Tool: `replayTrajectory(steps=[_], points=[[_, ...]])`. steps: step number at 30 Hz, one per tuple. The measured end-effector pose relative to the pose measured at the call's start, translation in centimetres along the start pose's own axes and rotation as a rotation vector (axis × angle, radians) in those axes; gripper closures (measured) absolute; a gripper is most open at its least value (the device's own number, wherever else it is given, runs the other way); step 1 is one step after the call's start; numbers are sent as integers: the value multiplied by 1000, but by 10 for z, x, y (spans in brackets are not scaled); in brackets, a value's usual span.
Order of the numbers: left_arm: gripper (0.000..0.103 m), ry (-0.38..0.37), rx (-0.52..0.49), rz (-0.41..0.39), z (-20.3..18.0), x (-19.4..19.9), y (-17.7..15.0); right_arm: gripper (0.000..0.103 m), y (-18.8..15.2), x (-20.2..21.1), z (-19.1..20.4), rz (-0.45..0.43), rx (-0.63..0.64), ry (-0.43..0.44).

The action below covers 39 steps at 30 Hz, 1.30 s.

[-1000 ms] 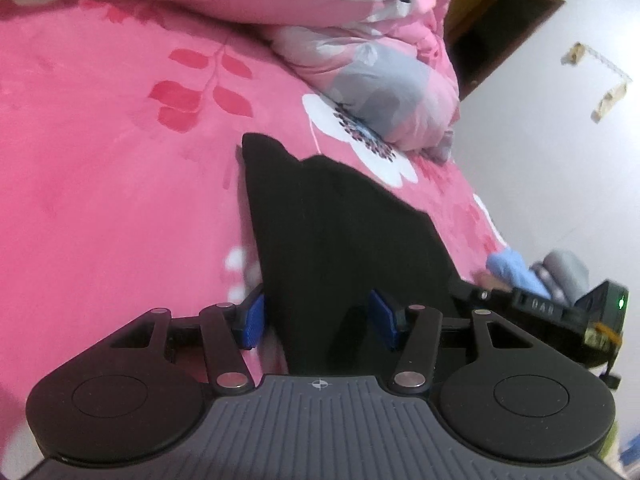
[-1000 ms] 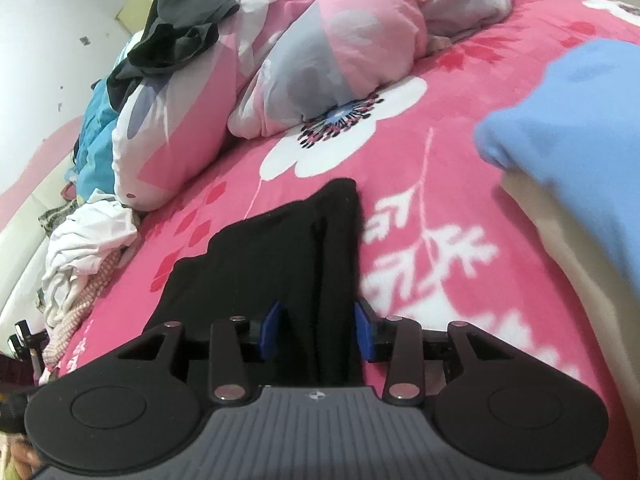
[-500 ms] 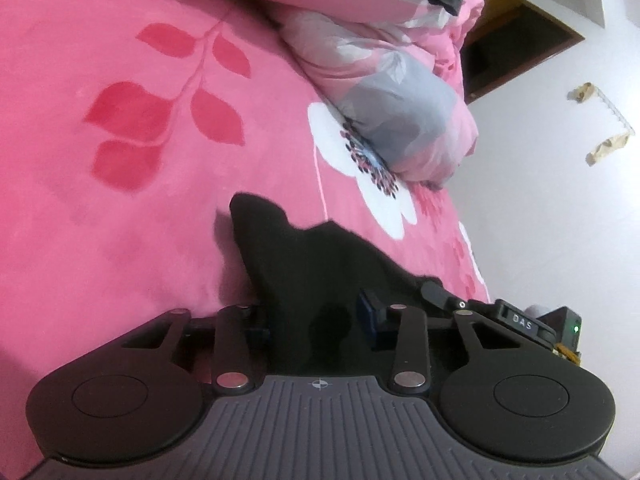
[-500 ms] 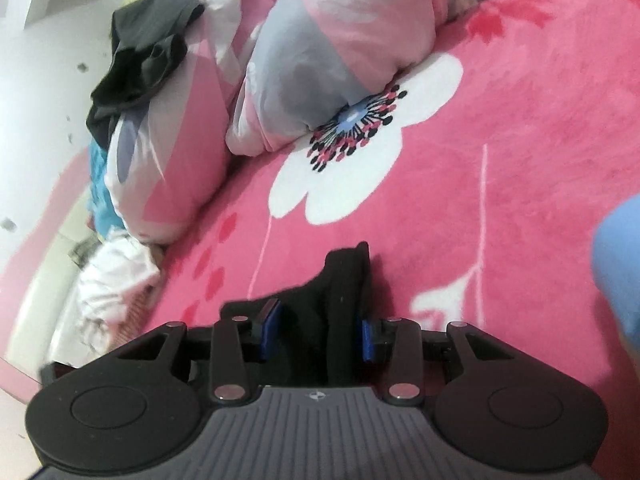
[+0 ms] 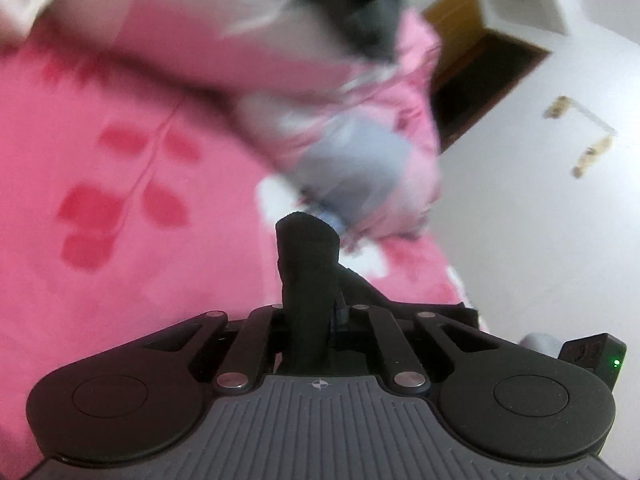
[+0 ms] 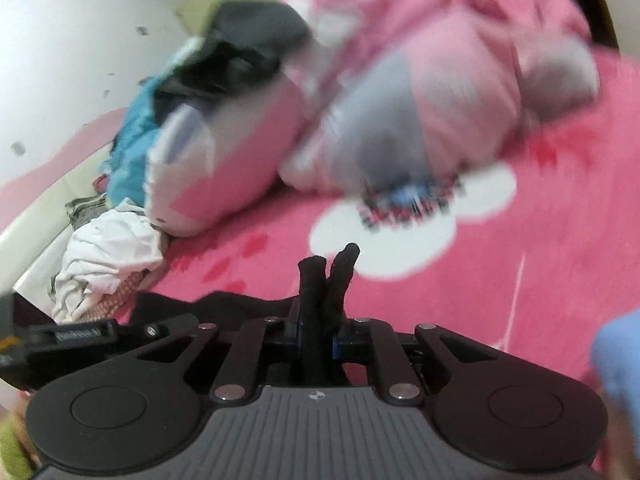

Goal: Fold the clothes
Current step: 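Close both grippers on the folded black shirt and lift it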

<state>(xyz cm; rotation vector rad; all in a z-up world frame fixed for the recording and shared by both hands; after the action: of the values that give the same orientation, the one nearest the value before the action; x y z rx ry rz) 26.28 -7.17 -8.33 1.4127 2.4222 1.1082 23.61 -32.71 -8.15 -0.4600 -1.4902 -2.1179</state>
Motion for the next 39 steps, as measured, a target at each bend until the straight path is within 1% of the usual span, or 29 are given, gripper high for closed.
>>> replayTrajectory(steps=[3,8,11,13,17,20,24,30,35,39], points=[[98,-37,-76,-61,-47,31,5,91,8,44,16,-101,55,-4],[98,-121,-188,-137,-134,78,5,91,19,140,32,-271,76,34],[98,-190,-265,-162,-193,98,2,91,25,206,36,-368,100,45],[98,-245,-312,-175,-234,109,-2,91,32,244,34,-420,122,36],[98,-339,-381,-177,-301,109,-17,91,47,317,22,-524,162,-16],[98,-388,-434,-166,-343,98,-34,91,53,364,2,-589,184,-76],[98,-453,-445,-115,-375,71,-56,91,53,408,-27,-636,196,-153],[98,-523,-444,-39,-402,29,-87,91,44,449,-78,-665,179,-244],[98,-549,-423,12,-407,-10,-106,91,45,459,-114,-662,164,-294],[98,-557,-421,38,-406,-28,-117,91,50,449,-140,-640,157,-318]])
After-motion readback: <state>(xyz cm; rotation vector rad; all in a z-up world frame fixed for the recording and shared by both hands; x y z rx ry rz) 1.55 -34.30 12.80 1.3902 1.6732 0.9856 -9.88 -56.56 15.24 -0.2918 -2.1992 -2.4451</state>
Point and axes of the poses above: each gripper's, at about its wrist camera, not at the fingertips, and x roughly against the way its jaws point, z to its left, y to its top, the point moved 5 cm from there along -x, roughly the way its jaws point, and after that the axes turned 11 degrees about -y, right-handed, at the moved point
